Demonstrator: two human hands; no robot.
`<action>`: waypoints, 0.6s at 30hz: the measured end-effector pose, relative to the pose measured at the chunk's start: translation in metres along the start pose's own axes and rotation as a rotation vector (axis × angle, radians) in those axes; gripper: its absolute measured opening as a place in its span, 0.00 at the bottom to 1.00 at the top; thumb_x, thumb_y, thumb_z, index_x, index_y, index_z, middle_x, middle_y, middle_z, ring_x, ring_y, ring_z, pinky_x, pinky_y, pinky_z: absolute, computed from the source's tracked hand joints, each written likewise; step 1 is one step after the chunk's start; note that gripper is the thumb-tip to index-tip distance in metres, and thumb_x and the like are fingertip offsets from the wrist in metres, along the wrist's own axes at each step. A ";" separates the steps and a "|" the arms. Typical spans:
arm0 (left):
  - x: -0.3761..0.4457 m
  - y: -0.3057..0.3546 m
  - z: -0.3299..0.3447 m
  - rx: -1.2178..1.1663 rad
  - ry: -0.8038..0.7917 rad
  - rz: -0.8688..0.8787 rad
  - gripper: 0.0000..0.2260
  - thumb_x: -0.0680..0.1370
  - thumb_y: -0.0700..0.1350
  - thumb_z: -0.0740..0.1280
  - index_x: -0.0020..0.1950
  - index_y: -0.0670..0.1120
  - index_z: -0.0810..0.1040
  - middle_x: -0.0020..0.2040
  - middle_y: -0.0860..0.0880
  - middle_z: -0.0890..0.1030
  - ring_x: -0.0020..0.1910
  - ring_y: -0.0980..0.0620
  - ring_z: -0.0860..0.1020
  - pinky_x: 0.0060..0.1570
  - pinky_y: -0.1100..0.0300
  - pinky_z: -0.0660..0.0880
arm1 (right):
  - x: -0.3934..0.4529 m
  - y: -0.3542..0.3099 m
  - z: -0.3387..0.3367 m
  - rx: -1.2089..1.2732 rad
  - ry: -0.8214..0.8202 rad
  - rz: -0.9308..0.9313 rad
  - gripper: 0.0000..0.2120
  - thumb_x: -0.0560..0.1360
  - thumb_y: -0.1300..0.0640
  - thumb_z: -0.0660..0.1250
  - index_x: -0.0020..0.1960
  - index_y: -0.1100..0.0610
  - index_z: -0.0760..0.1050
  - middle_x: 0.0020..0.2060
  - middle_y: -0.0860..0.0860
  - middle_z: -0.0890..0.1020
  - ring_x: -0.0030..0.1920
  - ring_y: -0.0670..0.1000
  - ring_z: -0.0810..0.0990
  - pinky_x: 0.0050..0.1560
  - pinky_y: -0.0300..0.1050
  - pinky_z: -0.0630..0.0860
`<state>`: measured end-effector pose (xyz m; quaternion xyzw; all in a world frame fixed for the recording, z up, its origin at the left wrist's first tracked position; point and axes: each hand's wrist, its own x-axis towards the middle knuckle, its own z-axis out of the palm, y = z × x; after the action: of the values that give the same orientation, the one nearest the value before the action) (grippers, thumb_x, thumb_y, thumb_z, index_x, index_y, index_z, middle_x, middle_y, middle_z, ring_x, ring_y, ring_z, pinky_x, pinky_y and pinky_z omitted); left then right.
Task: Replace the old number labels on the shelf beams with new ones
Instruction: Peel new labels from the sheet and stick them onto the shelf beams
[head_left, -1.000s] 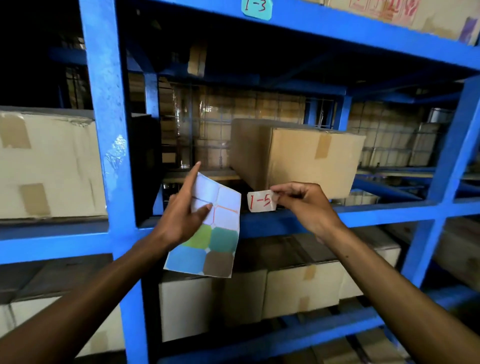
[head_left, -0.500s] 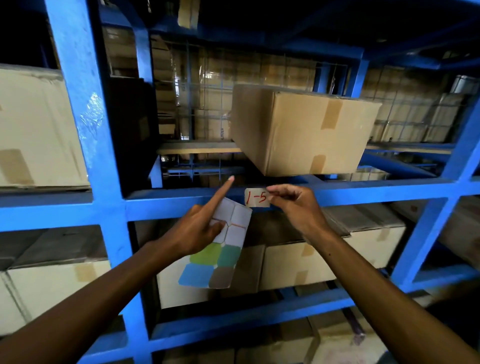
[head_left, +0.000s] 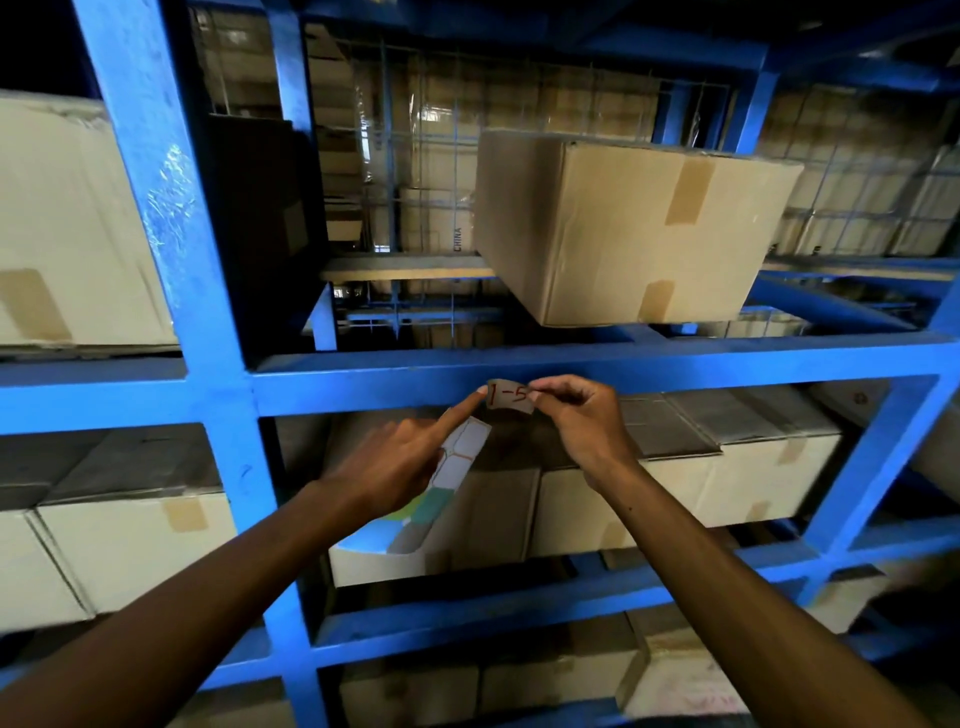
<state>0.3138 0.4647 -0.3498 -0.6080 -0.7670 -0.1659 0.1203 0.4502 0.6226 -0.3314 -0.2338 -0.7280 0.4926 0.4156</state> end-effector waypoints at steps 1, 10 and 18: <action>0.001 -0.001 0.001 0.033 -0.002 -0.002 0.40 0.79 0.41 0.59 0.70 0.65 0.30 0.39 0.47 0.75 0.32 0.50 0.70 0.31 0.57 0.66 | 0.002 0.001 0.001 -0.003 0.001 0.000 0.07 0.73 0.65 0.67 0.50 0.61 0.80 0.39 0.44 0.79 0.41 0.39 0.77 0.39 0.25 0.75; 0.022 0.002 0.000 0.234 -0.019 0.035 0.38 0.78 0.38 0.59 0.73 0.57 0.35 0.48 0.43 0.78 0.35 0.48 0.69 0.35 0.54 0.66 | 0.016 0.010 0.005 -0.050 0.019 -0.007 0.07 0.73 0.64 0.67 0.51 0.58 0.80 0.43 0.47 0.80 0.45 0.40 0.77 0.42 0.31 0.73; 0.038 -0.004 0.017 0.376 -0.032 0.022 0.40 0.77 0.38 0.61 0.75 0.56 0.34 0.54 0.42 0.79 0.45 0.43 0.78 0.39 0.52 0.72 | 0.023 0.012 -0.001 -0.034 0.034 0.006 0.07 0.73 0.64 0.67 0.51 0.58 0.80 0.41 0.44 0.79 0.44 0.40 0.77 0.44 0.33 0.74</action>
<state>0.3012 0.5051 -0.3510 -0.5855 -0.7798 -0.0087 0.2216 0.4373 0.6452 -0.3340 -0.2515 -0.7282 0.4775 0.4225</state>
